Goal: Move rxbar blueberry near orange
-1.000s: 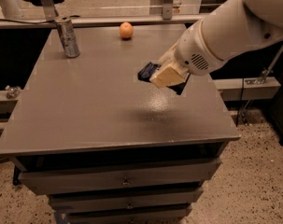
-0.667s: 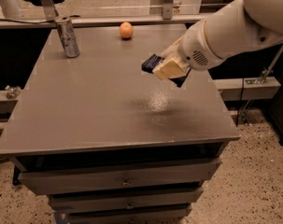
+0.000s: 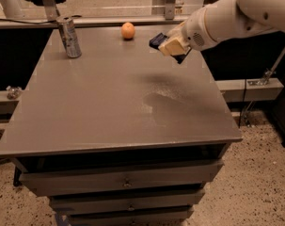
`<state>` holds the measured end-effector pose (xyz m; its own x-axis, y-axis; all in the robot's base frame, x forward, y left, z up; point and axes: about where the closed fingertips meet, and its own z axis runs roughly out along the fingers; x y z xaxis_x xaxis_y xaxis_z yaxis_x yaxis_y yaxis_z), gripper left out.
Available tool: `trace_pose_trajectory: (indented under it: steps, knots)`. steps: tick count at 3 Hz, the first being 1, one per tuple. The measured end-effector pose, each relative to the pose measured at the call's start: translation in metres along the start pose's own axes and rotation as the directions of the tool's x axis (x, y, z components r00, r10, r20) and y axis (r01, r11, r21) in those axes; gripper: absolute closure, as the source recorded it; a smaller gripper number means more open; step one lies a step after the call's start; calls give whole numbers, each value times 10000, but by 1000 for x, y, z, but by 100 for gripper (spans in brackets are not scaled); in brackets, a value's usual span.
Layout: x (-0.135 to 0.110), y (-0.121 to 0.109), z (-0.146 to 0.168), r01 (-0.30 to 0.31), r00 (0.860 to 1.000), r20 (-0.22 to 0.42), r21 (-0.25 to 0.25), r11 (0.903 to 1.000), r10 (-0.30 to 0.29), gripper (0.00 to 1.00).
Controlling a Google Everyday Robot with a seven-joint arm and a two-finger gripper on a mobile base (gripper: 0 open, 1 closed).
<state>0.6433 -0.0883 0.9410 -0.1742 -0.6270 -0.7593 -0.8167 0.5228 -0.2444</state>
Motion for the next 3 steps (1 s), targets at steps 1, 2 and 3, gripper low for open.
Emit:
trace_pose_trajectory:
  steps: [1, 2, 3]
  knots:
    - [-4, -43, 34, 76, 10000, -9, 214, 9997, -75, 100]
    - [-6, -77, 71, 201, 9996, -214, 308, 9993, -194, 100]
    - [-8, -101, 104, 213, 9991, -378, 350, 9992, -200, 100]
